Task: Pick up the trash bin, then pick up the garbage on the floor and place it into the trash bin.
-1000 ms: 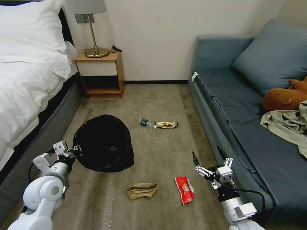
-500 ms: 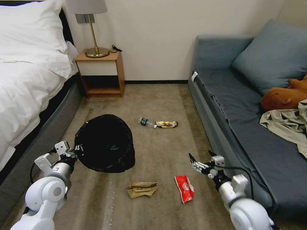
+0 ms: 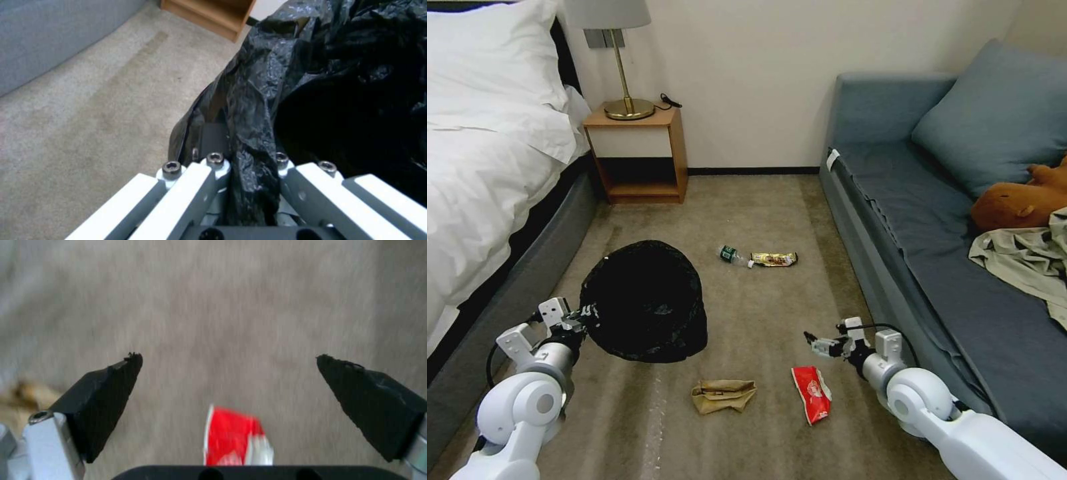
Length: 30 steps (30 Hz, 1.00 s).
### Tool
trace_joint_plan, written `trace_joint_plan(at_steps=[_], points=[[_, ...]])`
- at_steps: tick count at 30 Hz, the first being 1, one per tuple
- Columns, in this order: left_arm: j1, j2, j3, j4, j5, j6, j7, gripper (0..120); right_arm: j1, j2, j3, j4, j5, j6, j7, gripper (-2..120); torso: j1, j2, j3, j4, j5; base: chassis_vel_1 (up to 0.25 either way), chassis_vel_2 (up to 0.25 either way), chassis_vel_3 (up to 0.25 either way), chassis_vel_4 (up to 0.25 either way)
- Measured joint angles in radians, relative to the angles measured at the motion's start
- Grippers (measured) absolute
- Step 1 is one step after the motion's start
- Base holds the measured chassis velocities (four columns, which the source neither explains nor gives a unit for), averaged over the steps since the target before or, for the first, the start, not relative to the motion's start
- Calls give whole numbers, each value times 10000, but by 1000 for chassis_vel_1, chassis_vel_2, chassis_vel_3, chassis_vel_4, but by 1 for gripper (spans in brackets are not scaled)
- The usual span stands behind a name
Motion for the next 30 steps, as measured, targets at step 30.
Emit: trace_joint_plan(at_steps=[30], points=[[-47, 44, 51, 452, 221, -225, 569, 3, 2378, -153, -2515, -3197, -831, -1163, -4116, 100, 0, 0, -1, -1, -2, 0, 0, 0, 0]])
